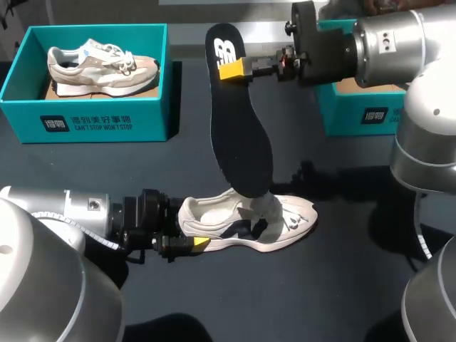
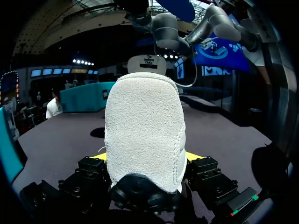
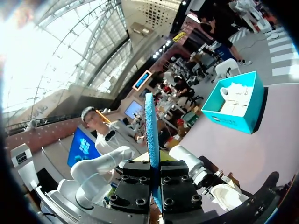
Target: Take the shoe out of the shoebox, open the shoe tongue, remove and reinsert the insole, then place the shoe into the shoebox
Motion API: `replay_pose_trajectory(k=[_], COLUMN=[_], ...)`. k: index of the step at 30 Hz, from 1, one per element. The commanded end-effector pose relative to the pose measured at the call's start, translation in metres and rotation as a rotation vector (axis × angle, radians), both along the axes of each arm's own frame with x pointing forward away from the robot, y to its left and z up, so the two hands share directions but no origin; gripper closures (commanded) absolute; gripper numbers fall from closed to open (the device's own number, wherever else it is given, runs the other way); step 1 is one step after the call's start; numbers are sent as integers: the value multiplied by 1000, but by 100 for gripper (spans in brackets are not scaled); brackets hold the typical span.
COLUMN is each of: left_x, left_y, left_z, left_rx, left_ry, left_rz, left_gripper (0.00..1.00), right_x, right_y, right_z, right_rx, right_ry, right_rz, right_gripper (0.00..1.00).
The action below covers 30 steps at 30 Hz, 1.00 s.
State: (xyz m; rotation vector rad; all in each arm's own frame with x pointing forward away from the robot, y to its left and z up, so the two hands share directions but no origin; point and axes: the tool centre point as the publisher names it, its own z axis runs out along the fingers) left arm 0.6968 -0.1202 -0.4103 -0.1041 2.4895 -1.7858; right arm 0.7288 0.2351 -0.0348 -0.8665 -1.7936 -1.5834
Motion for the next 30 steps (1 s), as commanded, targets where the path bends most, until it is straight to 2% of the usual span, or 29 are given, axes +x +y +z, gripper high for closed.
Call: replay_pose_trajectory(k=[1, 6, 7, 8, 12, 13, 15, 21, 25, 30], left_x=[-1, -1, -1, -1, -1, -1, -1, -1, -1, -1], left_y=[-1, -1, -1, -1, -1, -1, -1, -1, -1, -1], left_z=[-1, -1, -1, -1, -1, -1, -1, -1, -1, -1], left_rx=[0, 0, 0, 0, 0, 0, 0, 0, 0, 0], left_ry=[-1, -1, -1, -1, -1, -1, -1, -1, -1, -1], left_rz=[3, 3, 3, 3, 3, 3, 3, 3, 3, 3], left_gripper=[100, 100, 100, 100, 100, 100, 100, 100, 100, 100], right_x=[-5, -5, -7, -11, -21, -22, -25, -33, -48, -72], right_y=[-1, -1, -7, -17, -38, -42, -43, -41, -38, -32], right_z=[0, 0, 0, 4, 29, 34, 46, 67, 73, 69], right_rx=[-9, -9, 15, 30, 102, 104, 136, 89, 84, 105], right_ry=[-1, -1, 19, 25, 133, 122, 113, 128, 143, 193], right_rz=[-17, -17, -37, -46, -82, -89, -66, -21, 2, 0], right_gripper=[100, 100, 100, 100, 100, 100, 100, 100, 100, 100])
